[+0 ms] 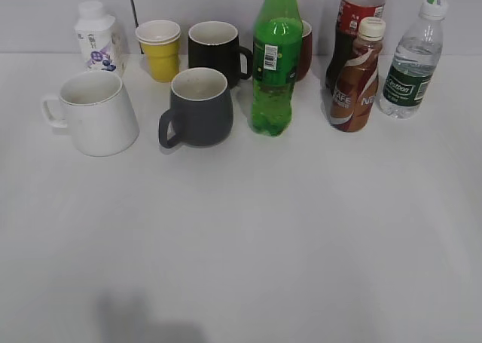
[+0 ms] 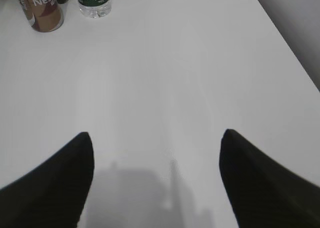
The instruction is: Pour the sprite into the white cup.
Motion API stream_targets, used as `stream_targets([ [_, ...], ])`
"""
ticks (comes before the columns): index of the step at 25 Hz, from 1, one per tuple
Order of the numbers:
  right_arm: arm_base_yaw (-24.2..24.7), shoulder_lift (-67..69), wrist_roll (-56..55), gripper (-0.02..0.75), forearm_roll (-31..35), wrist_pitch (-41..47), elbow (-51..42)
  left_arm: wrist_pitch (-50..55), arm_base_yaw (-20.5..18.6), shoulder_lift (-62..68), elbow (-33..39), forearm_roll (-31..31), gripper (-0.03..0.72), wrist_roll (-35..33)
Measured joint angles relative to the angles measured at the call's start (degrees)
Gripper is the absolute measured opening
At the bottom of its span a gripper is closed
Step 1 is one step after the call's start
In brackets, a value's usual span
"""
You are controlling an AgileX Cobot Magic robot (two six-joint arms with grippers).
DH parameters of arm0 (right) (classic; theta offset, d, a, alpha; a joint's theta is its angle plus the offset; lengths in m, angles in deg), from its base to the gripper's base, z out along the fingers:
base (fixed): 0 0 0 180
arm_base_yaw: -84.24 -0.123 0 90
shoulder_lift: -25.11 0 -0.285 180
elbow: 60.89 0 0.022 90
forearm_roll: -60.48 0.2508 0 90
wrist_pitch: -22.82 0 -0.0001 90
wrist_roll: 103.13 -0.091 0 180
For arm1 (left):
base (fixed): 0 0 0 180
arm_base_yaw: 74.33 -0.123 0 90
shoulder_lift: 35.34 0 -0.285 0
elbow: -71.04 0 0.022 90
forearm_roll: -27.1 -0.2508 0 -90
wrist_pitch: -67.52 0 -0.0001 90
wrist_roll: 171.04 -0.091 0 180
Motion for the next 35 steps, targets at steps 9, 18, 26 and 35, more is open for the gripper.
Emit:
stream_targets([
  [9,0.0,0.0,0.0,0.587,0.0,0.0,0.0,0.0,0.0,0.0,0.0,0.0,0.233,0.0],
  [18,0.0,0.0,0.0,0.587,0.0,0.0,0.0,0.0,0.0,0.0,0.0,0.0,0.233,0.0],
  [26,0.0,0.0,0.0,0.587,0.0,0.0,0.0,0.0,0.0,0.0,0.0,0.0,0.235,0.0],
  [35,0.0,0.0,0.0,0.587,0.0,0.0,0.0,-2.31,0.0,0.4,-0.73,0.21,0.235,0.0],
])
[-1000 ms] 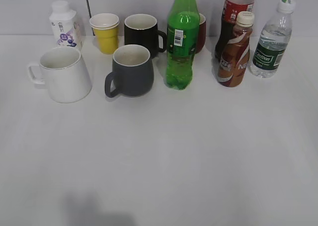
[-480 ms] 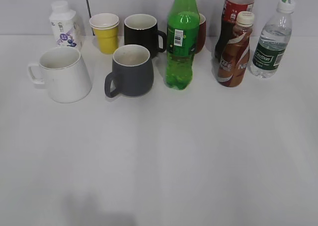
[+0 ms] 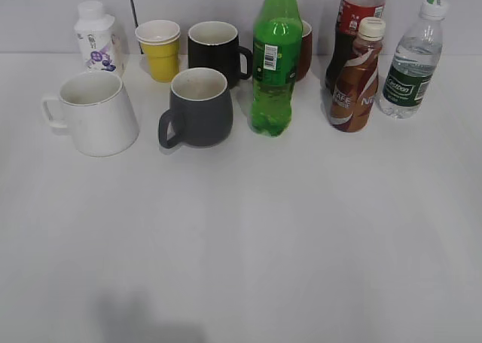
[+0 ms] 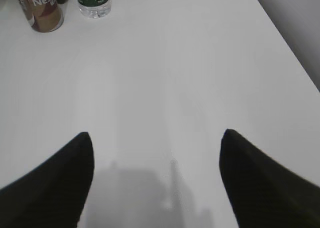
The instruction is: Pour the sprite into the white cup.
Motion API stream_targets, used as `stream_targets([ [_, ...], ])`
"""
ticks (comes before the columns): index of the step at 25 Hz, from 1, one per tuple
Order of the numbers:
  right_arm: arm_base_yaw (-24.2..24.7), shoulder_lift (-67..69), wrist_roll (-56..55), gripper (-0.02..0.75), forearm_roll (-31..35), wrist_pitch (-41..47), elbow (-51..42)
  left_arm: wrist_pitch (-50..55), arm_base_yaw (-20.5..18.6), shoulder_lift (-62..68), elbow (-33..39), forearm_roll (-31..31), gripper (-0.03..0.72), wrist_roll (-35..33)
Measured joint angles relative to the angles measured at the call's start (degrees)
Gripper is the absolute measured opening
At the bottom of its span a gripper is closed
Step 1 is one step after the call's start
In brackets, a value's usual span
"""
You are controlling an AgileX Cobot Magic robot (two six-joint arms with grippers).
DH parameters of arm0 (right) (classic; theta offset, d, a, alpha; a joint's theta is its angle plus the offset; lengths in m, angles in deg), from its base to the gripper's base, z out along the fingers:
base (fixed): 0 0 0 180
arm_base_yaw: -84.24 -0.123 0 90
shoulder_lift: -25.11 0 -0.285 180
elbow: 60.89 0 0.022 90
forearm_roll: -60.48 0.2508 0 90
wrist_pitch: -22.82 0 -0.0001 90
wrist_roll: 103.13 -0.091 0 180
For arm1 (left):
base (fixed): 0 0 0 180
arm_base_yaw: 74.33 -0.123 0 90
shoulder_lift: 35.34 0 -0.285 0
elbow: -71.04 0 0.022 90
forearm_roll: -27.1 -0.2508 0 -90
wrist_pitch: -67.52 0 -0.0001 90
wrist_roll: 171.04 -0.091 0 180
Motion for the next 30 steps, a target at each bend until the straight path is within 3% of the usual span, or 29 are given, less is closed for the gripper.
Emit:
stream_targets([
  [2,0.0,0.0,0.0,0.587,0.0,0.0,0.0,-8.91,0.0,1.6,-0.29,0.11,0.232,0.0],
  [7,0.0,0.0,0.0,0.587,0.0,0.0,0.0,-46.28,0.0,10.47,0.9,1.62,0.232,0.0],
  [10,0.0,0.0,0.0,0.587,0.0,0.0,0.0,-60.88,0.0,18.63,0.94,1.36,0.232,0.0],
  [16,0.0,0.0,0.0,0.587,0.0,0.04,0.0,-77.13,0.0,36.53,0.94,1.57,0.237,0.0],
  [21,0.0,0.0,0.0,0.587,0.0,0.04,0.0,-81.7,0.0,52.28,1.12,1.53,0.239,0.0],
  [30,0.0,0.0,0.0,0.587,0.0,0.04,0.0,-107.85,0.0,79.9,12.07,1.81,0.239,0.0],
])
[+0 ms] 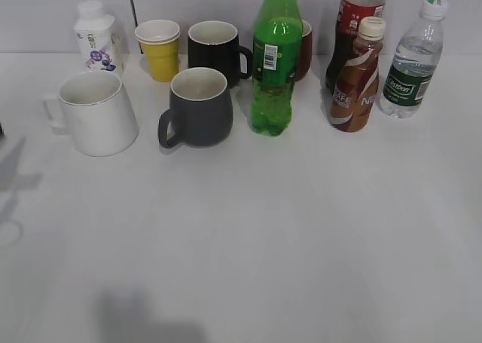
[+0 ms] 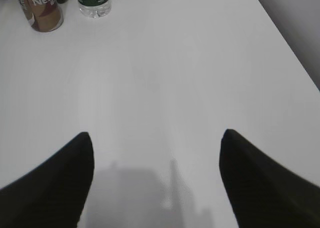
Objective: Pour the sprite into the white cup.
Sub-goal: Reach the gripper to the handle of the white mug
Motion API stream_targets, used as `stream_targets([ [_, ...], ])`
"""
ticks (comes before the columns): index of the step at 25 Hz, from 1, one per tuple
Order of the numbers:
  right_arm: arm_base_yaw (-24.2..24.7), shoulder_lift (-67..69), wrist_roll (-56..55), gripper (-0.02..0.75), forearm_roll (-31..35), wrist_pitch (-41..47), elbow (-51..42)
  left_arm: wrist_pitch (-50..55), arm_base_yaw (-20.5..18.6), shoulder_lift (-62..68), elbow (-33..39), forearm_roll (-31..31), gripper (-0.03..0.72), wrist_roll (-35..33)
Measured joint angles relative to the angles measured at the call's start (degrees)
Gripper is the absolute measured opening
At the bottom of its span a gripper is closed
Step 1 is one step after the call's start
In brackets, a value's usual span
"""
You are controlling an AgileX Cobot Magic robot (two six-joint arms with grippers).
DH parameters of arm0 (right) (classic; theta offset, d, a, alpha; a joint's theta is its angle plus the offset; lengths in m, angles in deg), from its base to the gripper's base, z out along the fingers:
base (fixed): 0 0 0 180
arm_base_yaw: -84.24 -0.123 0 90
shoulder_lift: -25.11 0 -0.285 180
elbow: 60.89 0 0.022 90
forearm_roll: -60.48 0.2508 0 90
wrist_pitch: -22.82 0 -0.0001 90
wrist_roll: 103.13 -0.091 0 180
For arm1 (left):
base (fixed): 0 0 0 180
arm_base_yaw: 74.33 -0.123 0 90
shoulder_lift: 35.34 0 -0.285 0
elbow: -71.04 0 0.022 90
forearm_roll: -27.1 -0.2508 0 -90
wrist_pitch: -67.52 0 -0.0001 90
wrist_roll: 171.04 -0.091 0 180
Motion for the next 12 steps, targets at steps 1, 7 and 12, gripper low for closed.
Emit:
stream_targets([
  [1,0.0,0.0,0.0,0.587,0.0,0.0,0.0,-2.09,0.0,2.89,1.17,-0.85,0.239,0.0],
  [7,0.0,0.0,0.0,0.587,0.06,0.0,0.0,-12.64,0.0,15.5,1.3,-4.62,0.247,0.0],
  [12,0.0,0.0,0.0,0.587,0.06,0.0,0.0,-13.69,0.0,22.1,-2.89,-5.09,0.283,0.0],
])
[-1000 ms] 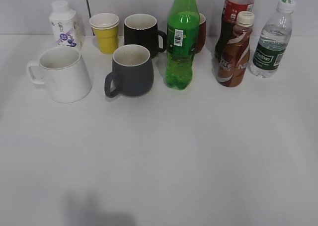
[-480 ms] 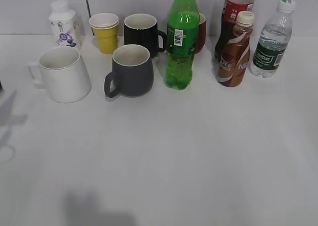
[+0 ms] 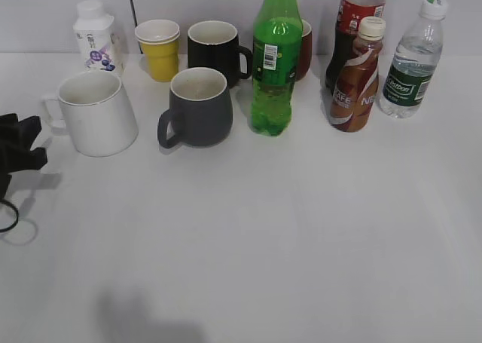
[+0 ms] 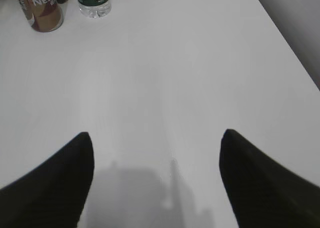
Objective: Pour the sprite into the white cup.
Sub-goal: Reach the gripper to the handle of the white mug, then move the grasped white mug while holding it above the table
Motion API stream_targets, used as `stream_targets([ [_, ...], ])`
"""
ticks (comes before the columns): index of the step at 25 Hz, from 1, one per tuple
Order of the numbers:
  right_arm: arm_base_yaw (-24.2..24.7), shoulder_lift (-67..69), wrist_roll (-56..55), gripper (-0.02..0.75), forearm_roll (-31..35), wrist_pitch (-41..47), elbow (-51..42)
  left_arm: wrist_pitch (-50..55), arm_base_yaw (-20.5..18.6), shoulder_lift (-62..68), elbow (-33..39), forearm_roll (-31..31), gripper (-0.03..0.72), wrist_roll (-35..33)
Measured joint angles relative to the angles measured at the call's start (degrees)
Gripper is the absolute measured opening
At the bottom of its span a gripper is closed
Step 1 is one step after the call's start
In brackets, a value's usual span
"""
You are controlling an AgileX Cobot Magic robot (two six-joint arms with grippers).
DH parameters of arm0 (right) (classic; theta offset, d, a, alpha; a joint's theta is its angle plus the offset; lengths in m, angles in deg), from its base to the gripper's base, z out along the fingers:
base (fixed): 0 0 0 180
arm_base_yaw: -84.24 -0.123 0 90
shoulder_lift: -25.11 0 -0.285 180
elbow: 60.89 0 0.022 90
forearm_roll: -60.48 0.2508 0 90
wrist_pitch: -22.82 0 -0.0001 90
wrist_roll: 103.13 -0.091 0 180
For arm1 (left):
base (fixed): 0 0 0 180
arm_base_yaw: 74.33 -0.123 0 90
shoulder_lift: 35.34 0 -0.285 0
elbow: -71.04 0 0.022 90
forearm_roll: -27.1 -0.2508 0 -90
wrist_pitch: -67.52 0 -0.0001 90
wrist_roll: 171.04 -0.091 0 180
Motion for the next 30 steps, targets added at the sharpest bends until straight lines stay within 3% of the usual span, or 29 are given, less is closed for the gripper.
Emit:
stream_targets([
  [11,0.0,0.0,0.0,0.587,0.06,0.0,0.0,2.83,0.0,9.29,-13.34,-4.06,0.274,0.0],
  [13,0.0,0.0,0.0,0.587,0.11,0.0,0.0,4.35,0.0,10.11,-15.33,-5.43,0.197,0.0],
  [15,0.0,0.0,0.0,0.587,0.31,0.0,0.0,4.63,0.0,10.11,-16.14,-6.62,0.065,-0.25],
  [20,0.0,0.2,0.62,0.587,4.14,-1.68,0.71,7.16,0.0,7.9,-16.34,-7.51,0.045,-0.53],
  [22,0.0,1.97,2.96,0.587,5.86,-8.7,1.62,8.29,0.0,5.69,-15.8,-7.64,0.045,-0.67],
  [25,0.0,7.4,8.14,0.587,7.74,-26.42,1.86,8.43,0.0,1.74,-14.2,-7.83,0.045,-0.67],
  [30,0.0,21.01,11.93,0.587,8.24,-63.02,2.35,8.77,0.0,-5.05,-10.94,-8.02,0.044,-0.67],
])
